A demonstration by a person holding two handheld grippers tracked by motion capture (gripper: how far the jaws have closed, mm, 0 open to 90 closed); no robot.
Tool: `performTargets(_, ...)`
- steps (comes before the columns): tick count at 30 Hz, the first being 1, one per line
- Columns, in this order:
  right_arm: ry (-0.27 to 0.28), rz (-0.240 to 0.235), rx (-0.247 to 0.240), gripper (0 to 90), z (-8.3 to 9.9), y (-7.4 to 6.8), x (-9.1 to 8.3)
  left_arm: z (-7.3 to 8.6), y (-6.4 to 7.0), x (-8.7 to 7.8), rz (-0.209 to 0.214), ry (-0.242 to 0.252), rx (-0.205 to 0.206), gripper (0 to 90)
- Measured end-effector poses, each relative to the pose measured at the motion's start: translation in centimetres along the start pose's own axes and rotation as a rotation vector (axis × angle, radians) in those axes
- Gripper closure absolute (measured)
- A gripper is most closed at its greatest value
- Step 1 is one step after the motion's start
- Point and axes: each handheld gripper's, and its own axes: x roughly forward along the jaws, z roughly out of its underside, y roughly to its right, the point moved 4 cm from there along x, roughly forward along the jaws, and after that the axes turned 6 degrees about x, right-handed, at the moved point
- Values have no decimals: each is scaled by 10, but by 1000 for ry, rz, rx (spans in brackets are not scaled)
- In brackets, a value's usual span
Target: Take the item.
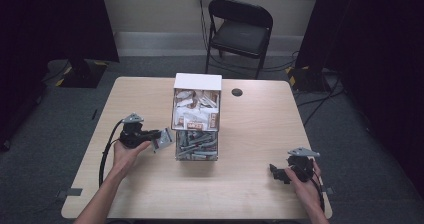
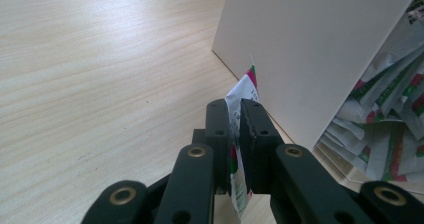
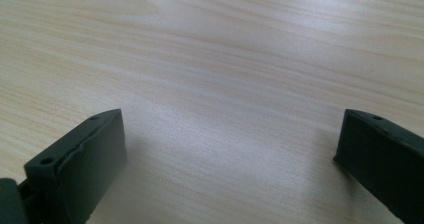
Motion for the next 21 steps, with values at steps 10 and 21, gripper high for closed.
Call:
performTargets(10, 0, 0, 0, 0, 0, 0, 0, 1, -3, 2, -10, -3, 3, 827)
performTargets(21, 0, 0, 0, 0, 0, 0, 0, 5, -15, 3, -25, -9, -44, 793)
